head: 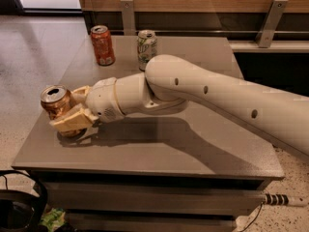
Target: Knock orange can over
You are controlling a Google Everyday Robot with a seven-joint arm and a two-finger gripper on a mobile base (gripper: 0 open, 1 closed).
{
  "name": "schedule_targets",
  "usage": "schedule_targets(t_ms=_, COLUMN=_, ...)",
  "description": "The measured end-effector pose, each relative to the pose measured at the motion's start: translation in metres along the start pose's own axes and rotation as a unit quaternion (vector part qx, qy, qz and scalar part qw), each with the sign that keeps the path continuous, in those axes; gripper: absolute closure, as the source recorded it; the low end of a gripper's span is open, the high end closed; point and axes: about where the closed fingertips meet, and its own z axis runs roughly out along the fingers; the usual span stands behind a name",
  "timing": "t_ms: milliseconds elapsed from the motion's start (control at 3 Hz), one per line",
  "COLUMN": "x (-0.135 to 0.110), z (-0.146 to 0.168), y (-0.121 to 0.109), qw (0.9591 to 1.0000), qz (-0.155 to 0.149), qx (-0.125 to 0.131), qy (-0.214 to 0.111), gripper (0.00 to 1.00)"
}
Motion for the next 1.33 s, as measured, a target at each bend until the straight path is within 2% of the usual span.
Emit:
schedule_targets(t_ms=333, x=-0.003, z=-0.012, y=0.003, qw=0.9988, qz=0.001, qx=0.010, qy=0.049, gripper=1.00)
schedule_targets(t_ms=667, x=-0.009, z=-0.034, y=0.003, qw=0.9934, qz=0.008, qx=0.033, qy=0.110, gripper=1.00)
schedule_targets(t_ms=1333, x=-0.006, z=-0.067, y=-0.002, qw=0.9715, qz=0.018, qx=0.084, qy=0.221, gripper=1.00)
